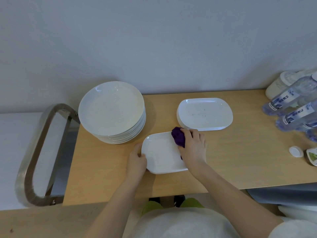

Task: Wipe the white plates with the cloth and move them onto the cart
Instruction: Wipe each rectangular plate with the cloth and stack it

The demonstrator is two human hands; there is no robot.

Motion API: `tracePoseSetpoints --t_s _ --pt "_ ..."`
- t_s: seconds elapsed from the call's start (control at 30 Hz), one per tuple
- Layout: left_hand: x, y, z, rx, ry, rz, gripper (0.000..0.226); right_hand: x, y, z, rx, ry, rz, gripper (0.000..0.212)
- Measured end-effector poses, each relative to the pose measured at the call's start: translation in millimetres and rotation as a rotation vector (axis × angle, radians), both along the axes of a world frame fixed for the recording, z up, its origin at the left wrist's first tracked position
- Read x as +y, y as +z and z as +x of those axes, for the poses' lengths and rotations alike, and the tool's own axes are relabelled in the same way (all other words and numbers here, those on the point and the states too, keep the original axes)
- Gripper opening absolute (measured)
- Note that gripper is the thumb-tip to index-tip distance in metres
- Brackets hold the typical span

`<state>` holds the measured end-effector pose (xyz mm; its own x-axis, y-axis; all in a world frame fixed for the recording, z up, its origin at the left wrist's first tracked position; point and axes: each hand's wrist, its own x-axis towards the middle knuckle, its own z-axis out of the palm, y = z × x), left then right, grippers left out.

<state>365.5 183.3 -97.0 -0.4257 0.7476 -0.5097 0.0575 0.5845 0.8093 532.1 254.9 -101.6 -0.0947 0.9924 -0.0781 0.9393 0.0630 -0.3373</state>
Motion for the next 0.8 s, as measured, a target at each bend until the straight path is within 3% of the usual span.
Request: tracePoseSetpoints --t_s 0.2,0.3,0.43,0.57,0.8 --pt "1 0 -2 -0.048 0.016 -0.006 0.049 -7 6 -54 0.054 0.291 -0.044 0.046" --pt "4 -1 -5 -0.064 0.032 0.005 0.057 -24 3 -79 -0.049 0.45 -0.045 0.055" --pt "5 -2 -8 -0.105 0.044 -0.01 0.058 -39 3 -78 -0.159 0.448 -0.001 0.049" --pt "3 -3 -8 -0.132 0.066 -0.042 0.06 -51 5 -70 -0.094 0.42 -0.002 0.039" --pt "2 0 -5 -0.077 0.04 -0.019 0.038 -42 12 -10 -0.154 0.371 -0.085 0.037"
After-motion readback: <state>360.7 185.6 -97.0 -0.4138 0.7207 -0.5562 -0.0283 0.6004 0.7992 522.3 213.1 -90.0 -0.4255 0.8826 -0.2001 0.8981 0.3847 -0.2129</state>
